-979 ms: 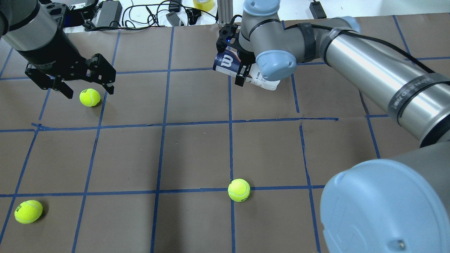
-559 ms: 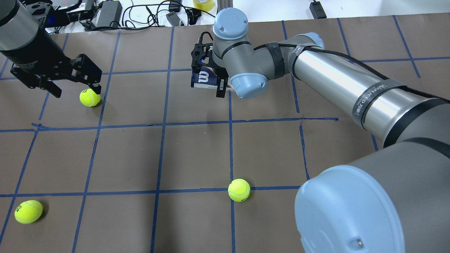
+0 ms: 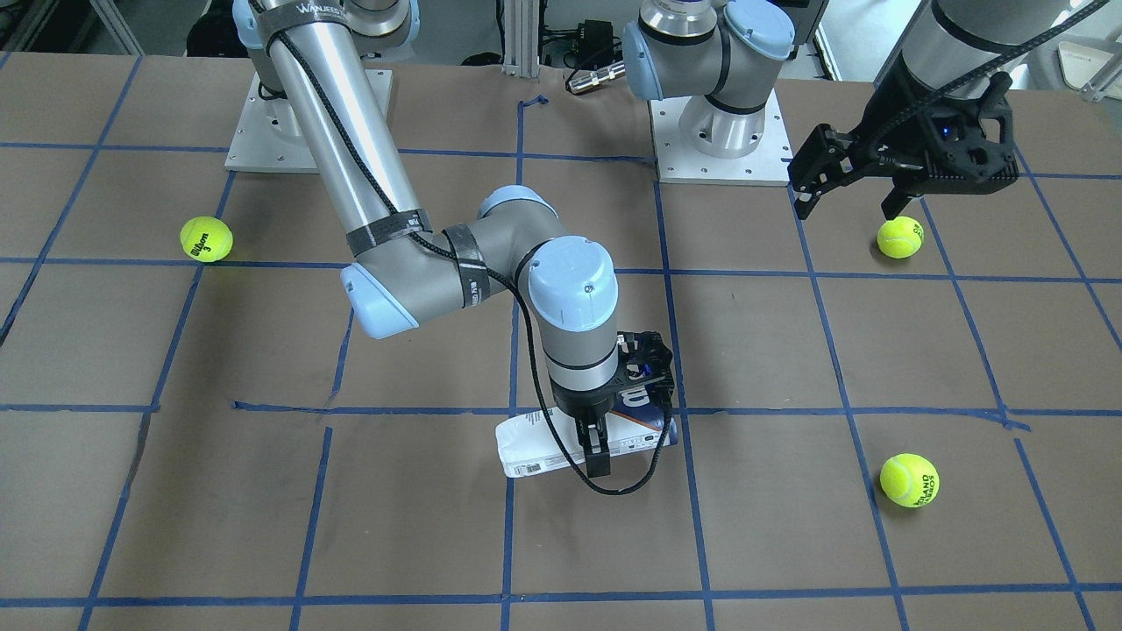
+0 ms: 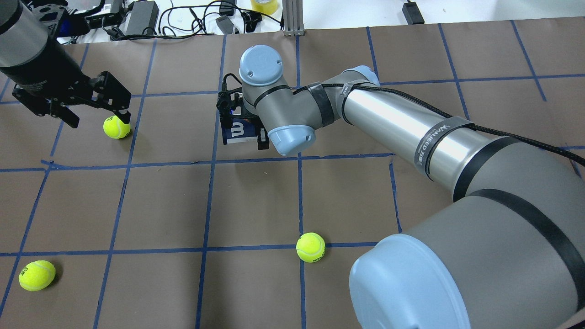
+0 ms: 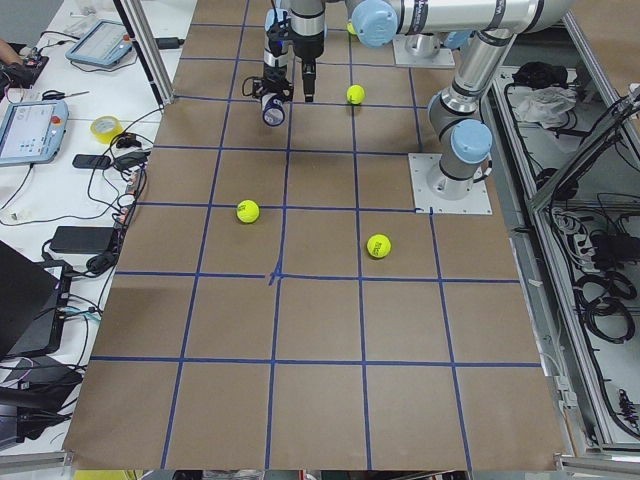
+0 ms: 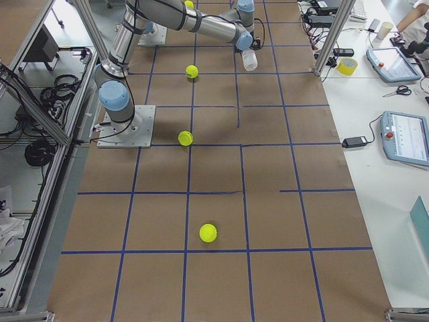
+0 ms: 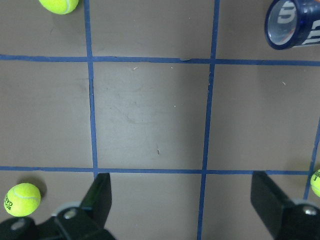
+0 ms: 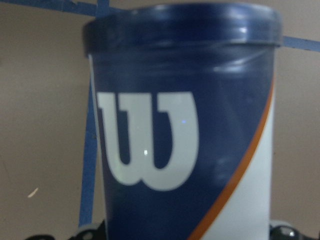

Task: Lift up tennis ball bucket
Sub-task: 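Lift the can with the right gripper and carry it toward the left arm, then lay the can on its side on the table and open the right gripper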

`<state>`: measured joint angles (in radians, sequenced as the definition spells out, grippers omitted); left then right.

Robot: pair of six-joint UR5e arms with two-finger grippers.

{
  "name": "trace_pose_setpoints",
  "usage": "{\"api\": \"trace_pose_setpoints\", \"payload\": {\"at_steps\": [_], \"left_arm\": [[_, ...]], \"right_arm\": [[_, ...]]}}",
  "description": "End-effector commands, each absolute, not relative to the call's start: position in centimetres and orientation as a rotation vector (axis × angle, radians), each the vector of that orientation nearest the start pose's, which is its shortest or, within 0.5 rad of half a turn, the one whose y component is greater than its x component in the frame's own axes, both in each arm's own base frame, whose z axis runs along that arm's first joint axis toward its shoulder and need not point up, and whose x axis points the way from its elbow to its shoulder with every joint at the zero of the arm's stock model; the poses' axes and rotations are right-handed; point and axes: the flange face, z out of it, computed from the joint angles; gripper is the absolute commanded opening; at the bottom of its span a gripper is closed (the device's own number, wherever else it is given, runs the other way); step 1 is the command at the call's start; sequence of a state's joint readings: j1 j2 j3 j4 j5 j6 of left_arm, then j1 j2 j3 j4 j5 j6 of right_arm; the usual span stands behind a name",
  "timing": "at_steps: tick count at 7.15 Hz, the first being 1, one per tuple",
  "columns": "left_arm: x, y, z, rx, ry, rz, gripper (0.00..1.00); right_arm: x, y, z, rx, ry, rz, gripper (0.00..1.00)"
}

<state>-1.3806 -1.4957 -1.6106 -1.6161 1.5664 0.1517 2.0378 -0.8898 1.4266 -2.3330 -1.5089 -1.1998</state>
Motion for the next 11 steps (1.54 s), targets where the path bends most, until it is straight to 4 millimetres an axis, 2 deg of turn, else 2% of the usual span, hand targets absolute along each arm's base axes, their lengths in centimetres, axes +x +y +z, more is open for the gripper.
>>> {"api": "trace_pose_setpoints", "payload": {"at_steps": [1, 2, 3, 4, 6, 8, 10, 11], "left_arm": [[-4.3, -47.6, 49.7, -0.065, 3.145, 0.038, 1.00], [-4.2, -47.7, 49.4, -0.068, 3.149, 0.051, 1.00], [-4.2, -47.8, 49.3, -0.068, 3.154, 0.053, 1.00], [-4.2, -47.9, 49.2, -0.068, 3.156, 0.057, 1.00], [-4.2, -48.0, 49.1, -0.068, 3.156, 0.059, 1.00], [-4.2, -48.2, 49.1, -0.071, 3.158, 0.059, 1.00], [-4.2, -48.2, 49.0, -0.071, 3.158, 0.062, 1.00], [-4.2, -48.2, 49.0, -0.071, 3.158, 0.062, 1.00]], "right_arm": [[46.4, -57.3, 21.6, -2.296, 2.138, -0.359, 0.73], [47.3, -56.6, 21.5, -2.294, 2.145, -0.361, 0.77], [47.4, -56.4, 20.5, -2.286, 2.152, -0.329, 0.77], [47.5, -56.3, 20.4, -2.289, 2.153, -0.326, 0.77], [46.4, -55.5, 19.0, -2.323, 2.183, -0.232, 0.77], [46.4, -55.5, 19.1, -2.325, 2.180, -0.247, 0.77], [46.5, -55.3, 18.8, -2.320, 2.175, -0.230, 0.88], [46.5, -55.3, 19.0, -2.320, 2.176, -0.235, 0.90]]}}
